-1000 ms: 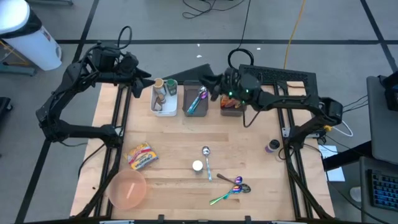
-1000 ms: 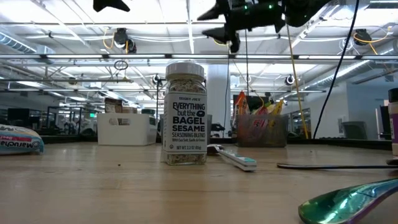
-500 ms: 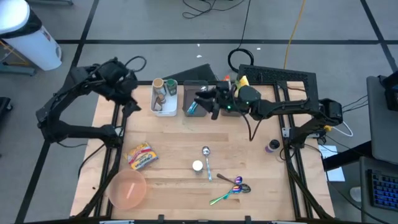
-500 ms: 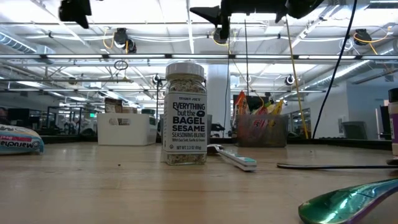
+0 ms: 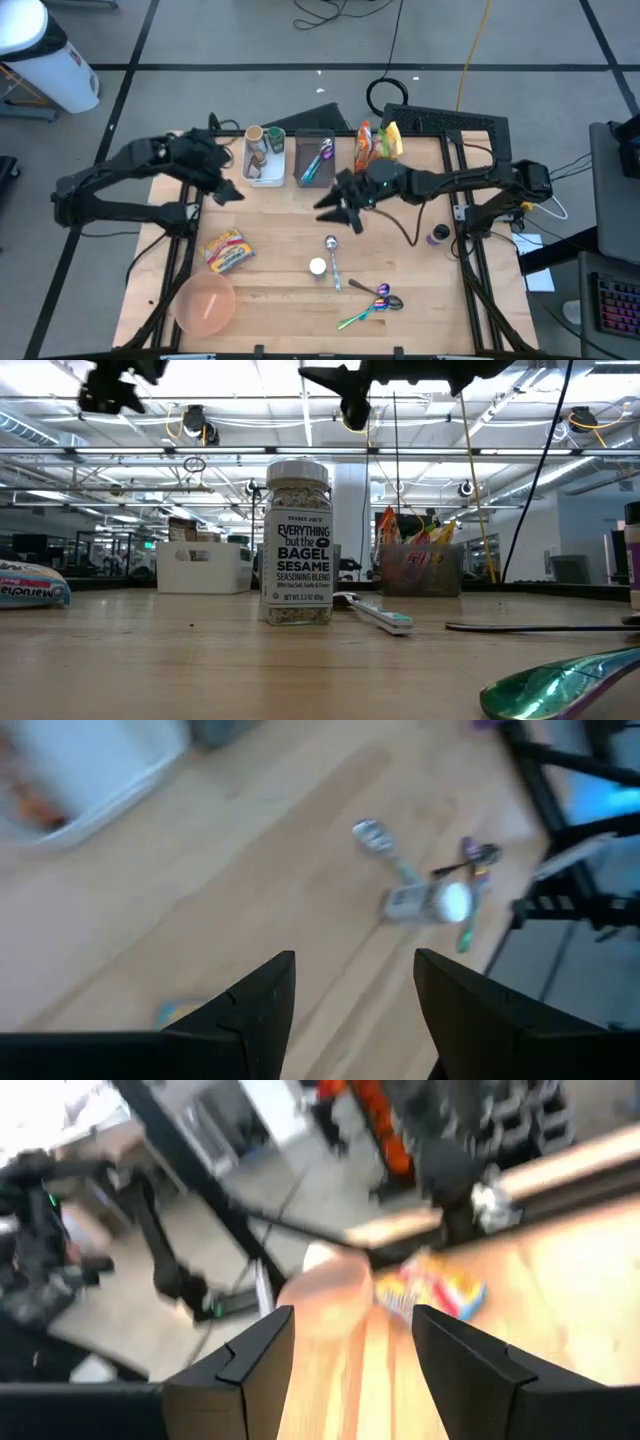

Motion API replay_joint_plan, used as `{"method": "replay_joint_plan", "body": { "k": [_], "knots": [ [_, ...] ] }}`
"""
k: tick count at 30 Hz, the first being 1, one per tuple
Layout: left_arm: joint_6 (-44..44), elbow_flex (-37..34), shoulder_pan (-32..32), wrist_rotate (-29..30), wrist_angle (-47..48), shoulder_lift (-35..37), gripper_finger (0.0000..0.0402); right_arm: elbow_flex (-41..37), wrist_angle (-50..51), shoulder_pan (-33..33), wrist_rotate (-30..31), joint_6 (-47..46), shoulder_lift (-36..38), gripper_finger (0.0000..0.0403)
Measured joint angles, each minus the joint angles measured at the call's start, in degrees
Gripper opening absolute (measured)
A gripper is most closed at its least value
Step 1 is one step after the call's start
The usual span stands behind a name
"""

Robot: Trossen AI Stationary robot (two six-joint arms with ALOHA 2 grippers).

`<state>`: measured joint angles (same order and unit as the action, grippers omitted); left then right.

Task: Pick & Place Food Item
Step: Put the patterned spoon into the left black bin

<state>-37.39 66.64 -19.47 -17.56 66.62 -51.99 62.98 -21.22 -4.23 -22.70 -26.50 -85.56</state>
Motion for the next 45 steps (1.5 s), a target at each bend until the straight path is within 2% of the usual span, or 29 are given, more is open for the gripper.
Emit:
{"method": "replay_joint_plan", "body": {
  "k": [6,11,15,18,22,32,41,45],
  "knots": [
    [-5.3,-8.3,10.4,3.1,-24.0,-1.3,0.0214,0.0,9.6,4.2,0.0,0.5,0.0,0.0196],
    [-8.2,-12.8,16.8,6.8,-37.5,-4.8,0.0214,0.0,21.1,7.4,1.8,-4.6,0.0,0.0196],
    [-9.8,-13.5,20.4,8.4,-38.2,-9.3,0.0214,0.0,29.7,10.7,13.8,-9.6,0.0,0.0196],
    [-10.8,-13.5,22.7,8.7,-38.6,-12.6,0.0214,0.0,31.2,12.4,23.2,-15.0,-0.9,0.0196],
    [-11.9,-13.5,25.1,8.6,-42.2,-16.4,0.0214,0.0,31.2,13.7,29.3,-19.1,-3.0,0.0196],
    [-14.3,-13.4,27.8,9.4,-50.7,-19.2,0.0214,0.0,28.9,16.2,36.4,-28.8,-12.9,0.0196],
    [-14.6,-13.3,28.6,10.5,-50.4,-19.1,0.0214,0.0,26.7,18.9,35.7,-32.4,-18.9,0.0196],
    [-14.6,-13.3,28.6,10.6,-50.4,-19.1,0.0214,0.0,24.4,19.1,32.9,-34.0,-20.5,0.0196]
  ]
}}
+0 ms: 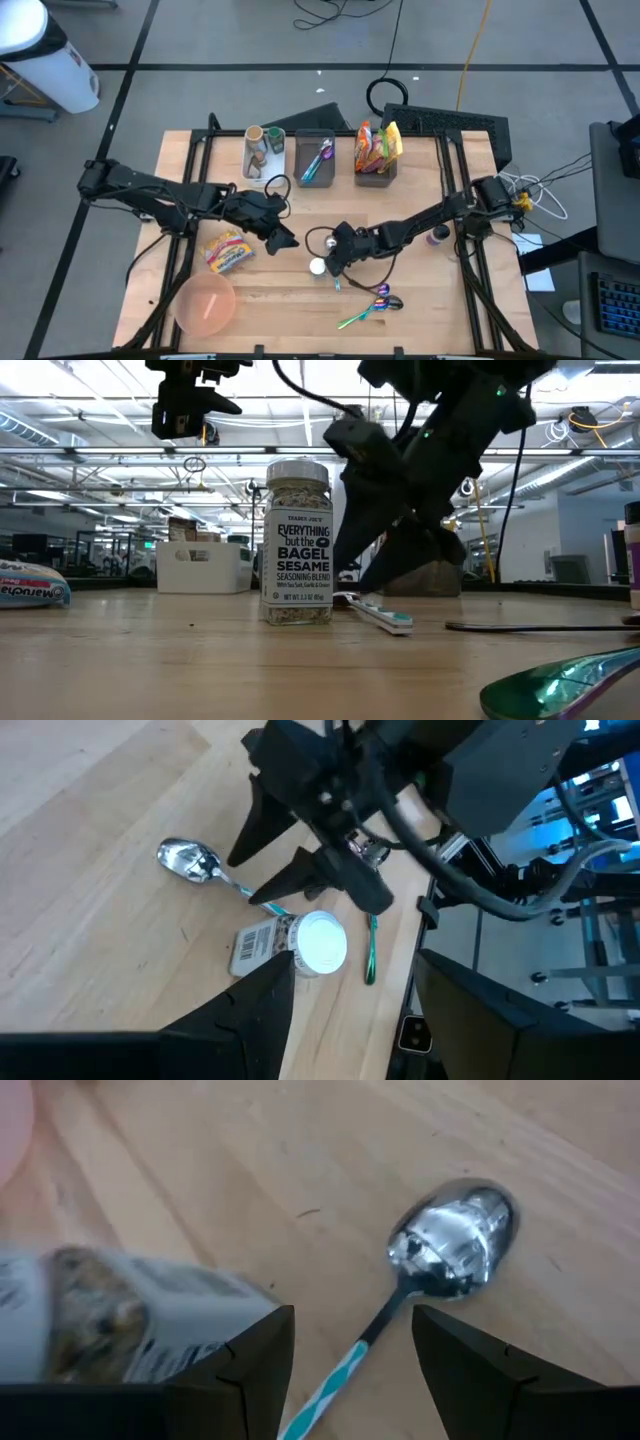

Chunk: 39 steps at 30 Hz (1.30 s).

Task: Pick & Place Food Item
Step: Put the patterned spoon into the left black bin

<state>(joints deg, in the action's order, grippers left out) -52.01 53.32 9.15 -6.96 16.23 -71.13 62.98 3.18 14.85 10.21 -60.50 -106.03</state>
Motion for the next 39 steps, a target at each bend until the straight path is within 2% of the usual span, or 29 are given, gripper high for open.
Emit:
{"method": "replay_joint_plan", "body": {
  "k": [10,18,23,32,39],
  "knots": [
    [-0.6,0.0,0.0,0.0,0.0,0.0,0.0214,0.0,-3.9,-0.1,-3.1,-1.7,-3.4,0.0196],
    [-1.1,0.0,0.0,0.0,0.0,0.0,0.0214,0.1,-3.0,-0.2,-1.4,-0.1,-3.5,0.0189],
    [-1.8,0.0,0.0,-0.1,0.0,0.0,0.0214,0.1,-1.1,-0.7,0.4,2.1,-4.2,0.0142],
    [-3.2,0.0,0.3,-0.5,-0.1,0.0,0.0214,0.2,-1.6,-1.6,-1.3,3.9,-6.9,0.0016],
    [-3.2,0.0,1.2,-0.5,-0.1,0.0,0.0214,0.0,-1.6,-2.8,-1.3,8.3,-4.9,0.0003]
  ]
}}
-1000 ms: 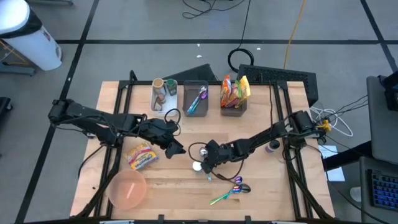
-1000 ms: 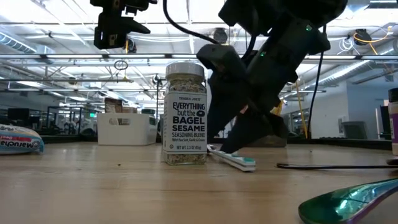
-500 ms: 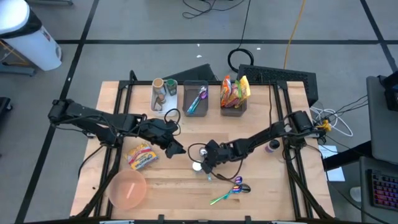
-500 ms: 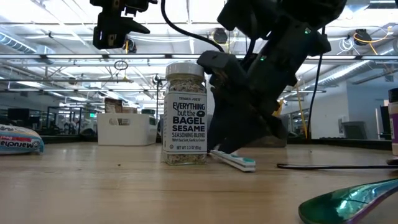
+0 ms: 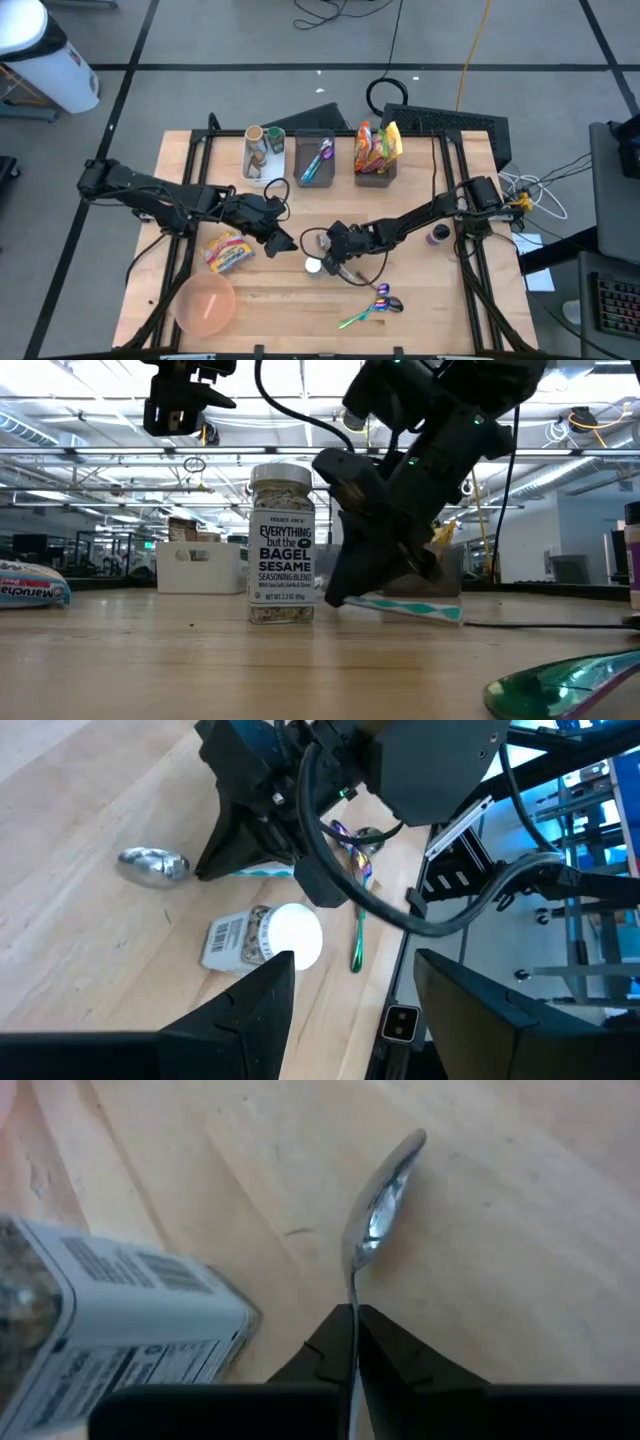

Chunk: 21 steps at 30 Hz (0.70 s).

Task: Pick & Place Food Item
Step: Put the patterned spoon into the left black bin

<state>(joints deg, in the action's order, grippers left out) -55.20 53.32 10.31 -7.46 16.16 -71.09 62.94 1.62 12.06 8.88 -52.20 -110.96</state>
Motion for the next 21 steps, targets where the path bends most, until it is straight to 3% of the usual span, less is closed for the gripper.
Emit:
{"method": "replay_joint_plan", "body": {
  "k": [8,21],
  "knots": [
    [1.1,0.0,0.0,0.9,0.1,0.0,0.0214,-0.2,1.7,-2.4,2.9,4.4,5.1,0.0001],
    [2.5,0.0,-0.1,6.1,-0.6,0.0,0.0214,-0.1,-1.0,-7.7,3.3,12.5,20.8,0.0]
  ]
}}
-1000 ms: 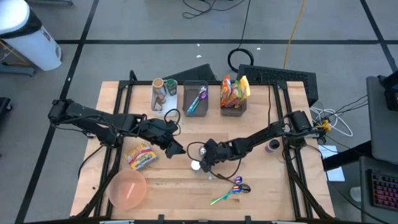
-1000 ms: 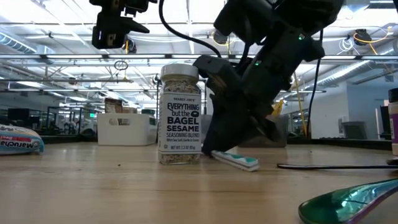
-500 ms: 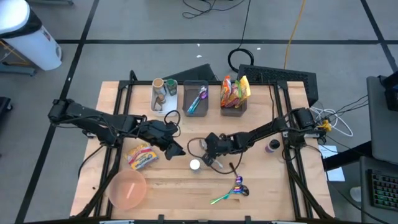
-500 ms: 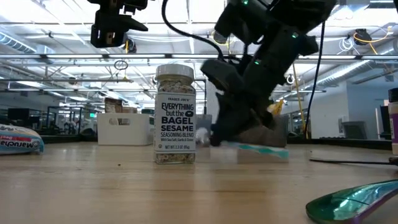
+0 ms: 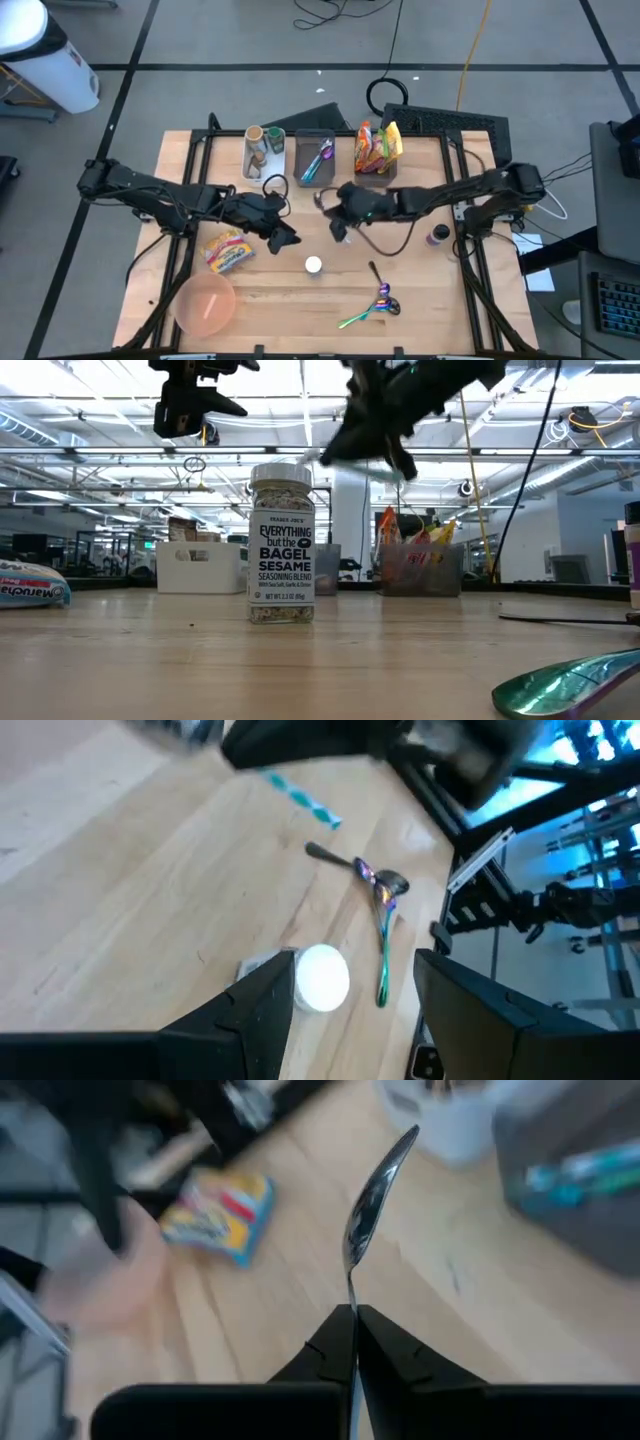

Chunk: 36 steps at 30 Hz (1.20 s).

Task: Pick & Place Food Item
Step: Put the patterned spoon into the left black bin

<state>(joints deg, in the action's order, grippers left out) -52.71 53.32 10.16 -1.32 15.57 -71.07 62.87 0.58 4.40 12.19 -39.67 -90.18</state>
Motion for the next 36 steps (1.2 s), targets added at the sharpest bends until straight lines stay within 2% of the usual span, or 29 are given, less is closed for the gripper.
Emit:
{"method": "replay_joint_plan", "body": {
  "k": [5,10,15,22,27,36],
  "knots": [
    [0.9,0.0,-1.3,0.6,-7.3,0.0,0.0214,0.0,-6.0,-2.6,0.0,1.0,5.5,0.0],
    [6.1,0.0,-3.1,2.7,-17.4,0.0,0.0214,0.1,-17.9,-4.3,-0.3,1.2,7.8,0.0],
    [9.2,0.0,-5.1,5.7,-20.4,0.0,0.0214,0.1,-26.8,-4.8,-0.6,0.5,8.2,0.0],
    [9.8,0.0,-7.8,6.4,-23.4,0.0,0.0214,0.1,-30.4,-4.8,-1.7,-0.1,8.2,0.0],
    [11.9,0.0,-8.5,4.3,-28.4,0.0,0.0214,0.1,-32.1,-4.8,-1.7,-0.1,8.2,0.0],
    [10.4,0.3,-8.9,2.6,-29.9,-2.8,0.0214,0.1,-32.9,-4.8,-1.7,-0.1,7.7,0.0]
  ]
}}
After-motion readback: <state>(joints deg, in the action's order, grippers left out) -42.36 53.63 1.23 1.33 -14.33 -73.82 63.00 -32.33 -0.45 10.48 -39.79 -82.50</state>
